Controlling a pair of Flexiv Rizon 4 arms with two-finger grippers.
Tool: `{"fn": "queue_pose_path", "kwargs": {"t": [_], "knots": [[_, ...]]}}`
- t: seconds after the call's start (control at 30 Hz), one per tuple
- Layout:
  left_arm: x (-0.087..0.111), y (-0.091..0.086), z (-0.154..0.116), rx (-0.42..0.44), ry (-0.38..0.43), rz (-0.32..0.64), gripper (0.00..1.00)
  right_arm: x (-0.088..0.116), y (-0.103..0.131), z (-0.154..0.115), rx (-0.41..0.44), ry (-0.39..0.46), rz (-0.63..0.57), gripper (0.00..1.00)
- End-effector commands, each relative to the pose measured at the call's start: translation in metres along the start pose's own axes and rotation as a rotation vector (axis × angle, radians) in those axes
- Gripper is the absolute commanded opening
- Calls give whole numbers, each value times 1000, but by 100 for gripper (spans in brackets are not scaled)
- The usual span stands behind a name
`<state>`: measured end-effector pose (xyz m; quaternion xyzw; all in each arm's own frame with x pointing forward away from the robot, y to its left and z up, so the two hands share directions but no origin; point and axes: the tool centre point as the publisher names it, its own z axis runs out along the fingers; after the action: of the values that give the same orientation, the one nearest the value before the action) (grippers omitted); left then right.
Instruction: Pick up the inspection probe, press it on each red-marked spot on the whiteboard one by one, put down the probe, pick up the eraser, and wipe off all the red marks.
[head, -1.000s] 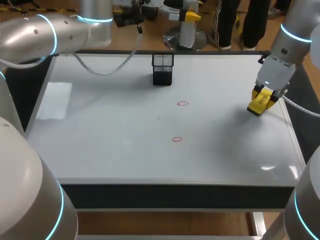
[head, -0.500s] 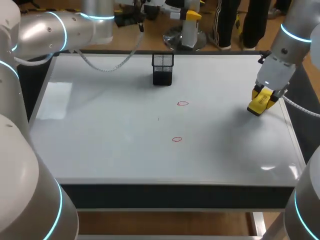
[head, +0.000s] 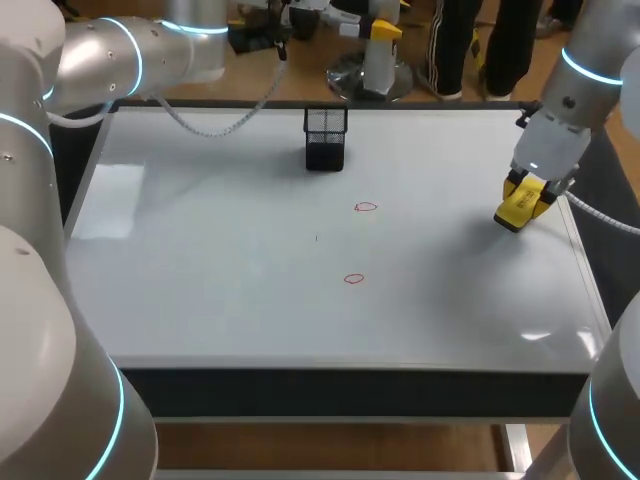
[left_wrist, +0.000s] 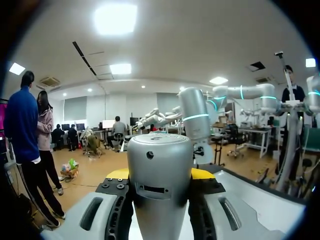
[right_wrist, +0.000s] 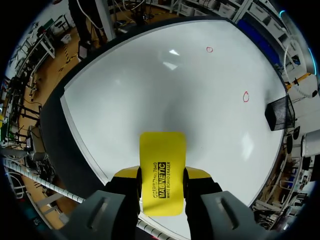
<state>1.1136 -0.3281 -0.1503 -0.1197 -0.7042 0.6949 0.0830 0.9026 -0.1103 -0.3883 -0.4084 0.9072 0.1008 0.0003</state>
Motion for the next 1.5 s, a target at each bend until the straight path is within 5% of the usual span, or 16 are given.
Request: {"fn": "queue_pose_path", "kwargs": {"t": [0.03, 0.53, 1.1, 1.5], "knots": [[-3, 0, 0, 2, 8, 0, 0, -22, 23, 3, 19, 30, -28, 0], [-3, 0, 0, 2, 8, 0, 0, -90, 104, 3, 27, 54, -261, 0], [-3, 0, 0, 2, 8, 0, 0, -160, 158, 32, -6, 118, -505, 0], [-3, 0, 0, 2, 8, 0, 0, -191, 174, 52, -15, 168, -604, 0]]}}
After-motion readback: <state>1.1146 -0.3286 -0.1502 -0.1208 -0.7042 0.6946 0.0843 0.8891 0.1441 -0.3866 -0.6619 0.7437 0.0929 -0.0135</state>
